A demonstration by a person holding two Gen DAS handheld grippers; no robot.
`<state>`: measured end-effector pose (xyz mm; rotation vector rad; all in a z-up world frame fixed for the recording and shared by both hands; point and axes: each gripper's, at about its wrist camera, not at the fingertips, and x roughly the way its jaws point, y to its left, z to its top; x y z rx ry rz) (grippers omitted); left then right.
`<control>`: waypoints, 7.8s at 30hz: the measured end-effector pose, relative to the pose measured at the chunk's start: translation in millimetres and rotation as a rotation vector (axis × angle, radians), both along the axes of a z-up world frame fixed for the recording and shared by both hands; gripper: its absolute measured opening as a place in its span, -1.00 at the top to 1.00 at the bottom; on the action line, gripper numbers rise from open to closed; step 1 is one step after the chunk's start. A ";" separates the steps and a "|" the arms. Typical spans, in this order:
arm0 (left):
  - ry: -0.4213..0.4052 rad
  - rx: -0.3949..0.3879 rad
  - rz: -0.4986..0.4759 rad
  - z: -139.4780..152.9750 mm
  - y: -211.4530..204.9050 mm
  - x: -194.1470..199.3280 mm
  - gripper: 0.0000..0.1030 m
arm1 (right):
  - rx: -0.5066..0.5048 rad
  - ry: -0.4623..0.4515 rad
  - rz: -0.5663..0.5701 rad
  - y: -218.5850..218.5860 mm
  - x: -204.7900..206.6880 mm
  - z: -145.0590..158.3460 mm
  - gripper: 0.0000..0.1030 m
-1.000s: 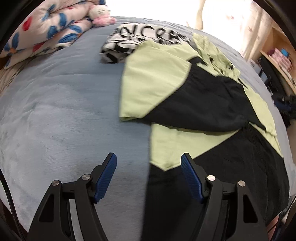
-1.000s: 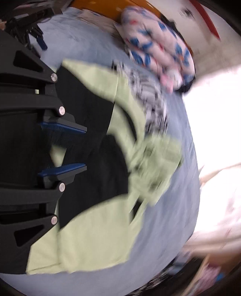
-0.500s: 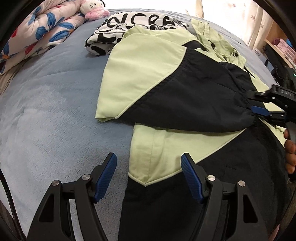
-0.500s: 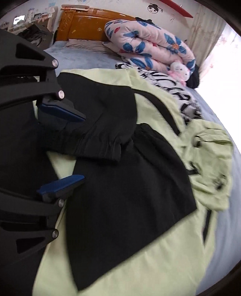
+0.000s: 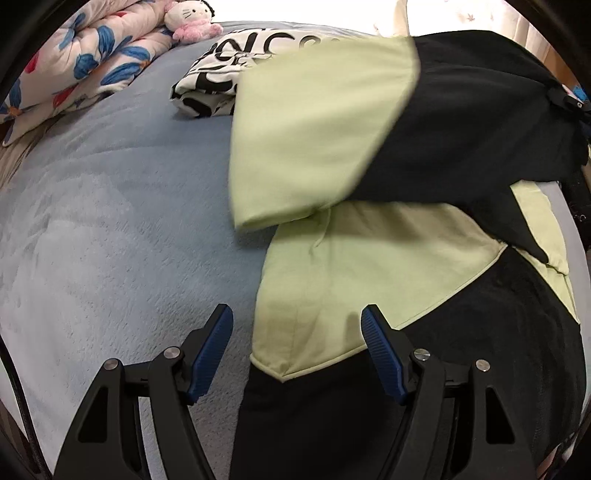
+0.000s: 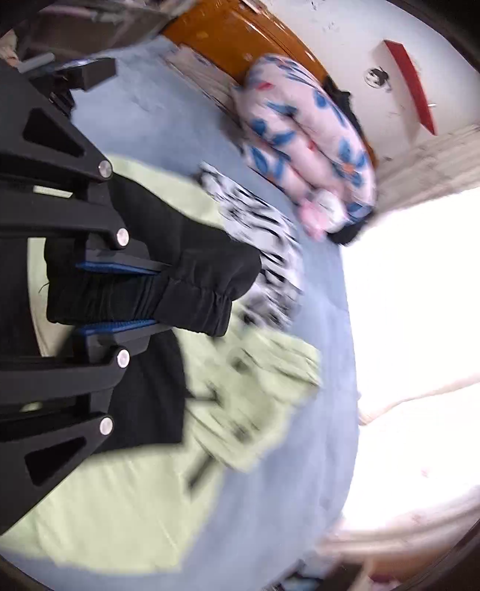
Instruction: Fold large clothes
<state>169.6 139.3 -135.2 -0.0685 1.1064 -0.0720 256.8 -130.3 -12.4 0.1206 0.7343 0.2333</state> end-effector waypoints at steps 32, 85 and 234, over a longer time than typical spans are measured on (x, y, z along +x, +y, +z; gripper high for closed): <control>0.051 -0.075 0.041 -30.6 14.2 194.3 -0.35 | -0.093 0.259 -0.330 -141.6 70.0 -139.0 0.50; -0.199 0.225 -0.039 1.1 -82.0 113.1 -0.11 | -0.102 0.249 -0.345 -134.7 -4.0 -123.7 0.11; -0.098 -0.037 0.049 3.4 -17.6 227.7 -0.31 | 0.208 0.336 -0.483 -328.5 35.6 -147.0 -0.09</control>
